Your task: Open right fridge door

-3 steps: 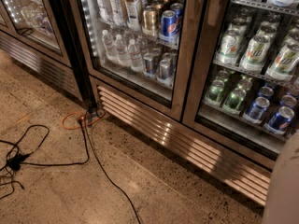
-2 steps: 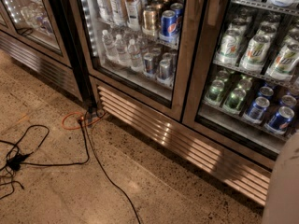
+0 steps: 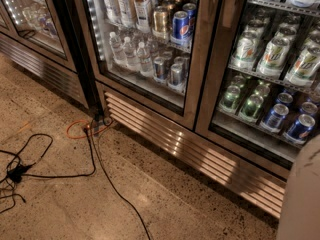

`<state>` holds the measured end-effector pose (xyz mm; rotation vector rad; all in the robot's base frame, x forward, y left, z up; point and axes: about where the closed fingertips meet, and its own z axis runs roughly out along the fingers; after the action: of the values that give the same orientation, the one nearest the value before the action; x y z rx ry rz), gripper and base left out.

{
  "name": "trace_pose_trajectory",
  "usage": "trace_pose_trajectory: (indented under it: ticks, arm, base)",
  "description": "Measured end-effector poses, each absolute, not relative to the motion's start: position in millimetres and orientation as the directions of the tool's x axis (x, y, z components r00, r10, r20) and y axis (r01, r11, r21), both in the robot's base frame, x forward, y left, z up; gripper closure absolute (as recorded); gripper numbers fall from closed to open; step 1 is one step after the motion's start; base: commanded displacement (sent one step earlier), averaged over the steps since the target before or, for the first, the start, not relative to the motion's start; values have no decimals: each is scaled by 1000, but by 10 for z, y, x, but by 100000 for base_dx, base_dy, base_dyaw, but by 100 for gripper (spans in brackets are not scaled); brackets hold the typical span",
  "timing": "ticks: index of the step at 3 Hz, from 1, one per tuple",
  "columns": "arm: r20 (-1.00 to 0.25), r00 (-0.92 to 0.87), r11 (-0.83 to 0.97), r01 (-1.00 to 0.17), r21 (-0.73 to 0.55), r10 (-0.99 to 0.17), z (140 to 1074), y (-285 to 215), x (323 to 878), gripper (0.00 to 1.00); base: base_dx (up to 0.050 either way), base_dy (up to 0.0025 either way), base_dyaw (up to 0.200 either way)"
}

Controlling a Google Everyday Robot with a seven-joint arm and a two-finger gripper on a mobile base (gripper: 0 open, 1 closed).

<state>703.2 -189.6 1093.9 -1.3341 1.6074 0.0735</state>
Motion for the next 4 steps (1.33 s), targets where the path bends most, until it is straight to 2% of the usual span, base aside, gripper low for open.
trace_pose_trajectory:
  ticks: [4]
  arm:
    - [-698, 134, 360, -779, -513, -704, 10941, -1927, 7006, 100]
  base:
    - [0, 0, 0]
